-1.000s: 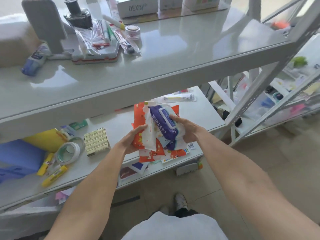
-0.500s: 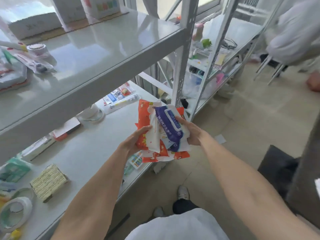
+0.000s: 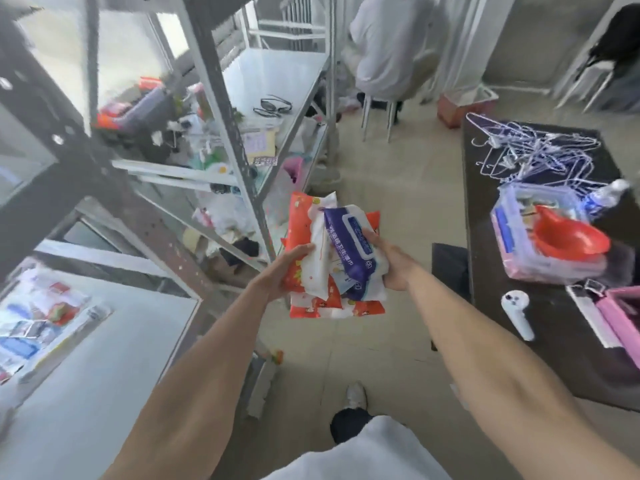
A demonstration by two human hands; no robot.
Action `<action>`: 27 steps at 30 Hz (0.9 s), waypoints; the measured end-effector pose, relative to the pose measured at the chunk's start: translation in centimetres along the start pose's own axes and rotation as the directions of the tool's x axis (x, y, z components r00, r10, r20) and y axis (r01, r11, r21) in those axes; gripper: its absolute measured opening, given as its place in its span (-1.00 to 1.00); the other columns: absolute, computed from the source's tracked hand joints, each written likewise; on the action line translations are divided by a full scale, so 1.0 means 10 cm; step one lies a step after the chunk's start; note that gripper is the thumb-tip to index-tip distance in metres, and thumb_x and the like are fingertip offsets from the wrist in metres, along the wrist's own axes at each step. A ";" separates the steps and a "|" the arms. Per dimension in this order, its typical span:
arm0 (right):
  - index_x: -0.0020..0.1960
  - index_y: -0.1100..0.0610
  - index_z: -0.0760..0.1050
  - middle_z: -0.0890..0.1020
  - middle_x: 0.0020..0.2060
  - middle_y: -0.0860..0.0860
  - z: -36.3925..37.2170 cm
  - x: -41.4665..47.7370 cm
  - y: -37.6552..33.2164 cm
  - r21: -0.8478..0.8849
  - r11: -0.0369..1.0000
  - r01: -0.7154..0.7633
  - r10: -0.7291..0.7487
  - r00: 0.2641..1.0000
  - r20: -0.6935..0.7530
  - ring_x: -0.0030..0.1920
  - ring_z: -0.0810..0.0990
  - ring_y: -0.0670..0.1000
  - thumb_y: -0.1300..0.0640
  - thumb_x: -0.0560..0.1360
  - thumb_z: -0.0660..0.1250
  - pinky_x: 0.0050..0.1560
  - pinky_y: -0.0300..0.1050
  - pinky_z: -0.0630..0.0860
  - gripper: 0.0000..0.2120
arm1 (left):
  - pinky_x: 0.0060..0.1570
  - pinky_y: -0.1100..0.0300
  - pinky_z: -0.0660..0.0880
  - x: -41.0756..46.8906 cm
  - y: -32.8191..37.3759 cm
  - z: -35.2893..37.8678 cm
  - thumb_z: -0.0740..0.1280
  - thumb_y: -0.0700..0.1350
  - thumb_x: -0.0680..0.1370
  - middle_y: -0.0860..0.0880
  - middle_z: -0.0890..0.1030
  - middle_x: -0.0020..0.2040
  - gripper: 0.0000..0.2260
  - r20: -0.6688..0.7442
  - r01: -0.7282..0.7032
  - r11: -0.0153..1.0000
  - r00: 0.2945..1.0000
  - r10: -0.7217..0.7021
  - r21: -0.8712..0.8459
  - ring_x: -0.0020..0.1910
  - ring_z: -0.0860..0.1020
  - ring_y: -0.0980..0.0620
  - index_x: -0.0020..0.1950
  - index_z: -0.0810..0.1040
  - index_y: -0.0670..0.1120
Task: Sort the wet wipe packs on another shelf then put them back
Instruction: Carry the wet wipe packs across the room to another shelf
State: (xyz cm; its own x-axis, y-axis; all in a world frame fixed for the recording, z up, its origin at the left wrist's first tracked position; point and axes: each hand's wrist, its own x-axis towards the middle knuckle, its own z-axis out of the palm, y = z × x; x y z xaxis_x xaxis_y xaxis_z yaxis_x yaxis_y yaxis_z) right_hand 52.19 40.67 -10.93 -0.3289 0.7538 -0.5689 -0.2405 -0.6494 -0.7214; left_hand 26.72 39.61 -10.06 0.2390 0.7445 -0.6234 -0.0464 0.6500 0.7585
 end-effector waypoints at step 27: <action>0.14 0.12 0.68 0.68 0.15 0.17 -1.67 2.94 -3.11 0.017 1.000 -0.021 0.023 0.998 -0.066 0.07 0.67 0.17 -0.19 0.55 0.34 0.23 0.09 0.55 -0.59 | -0.30 0.07 0.68 3.94 2.75 0.45 0.45 0.05 0.56 -0.10 0.74 0.04 -0.41 0.202 0.039 0.997 0.979 -0.025 -0.064 -0.13 0.75 -0.08 0.52 0.39 -0.14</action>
State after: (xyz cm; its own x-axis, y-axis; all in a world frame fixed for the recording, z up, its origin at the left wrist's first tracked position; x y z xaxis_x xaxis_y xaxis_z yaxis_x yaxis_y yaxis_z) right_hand 65.25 84.68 -11.84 -0.2736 0.7439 -0.6097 -0.2493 -0.6671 -0.7021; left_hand 39.17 86.09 -12.92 0.4310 0.6819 -0.5909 -0.0988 0.6866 0.7203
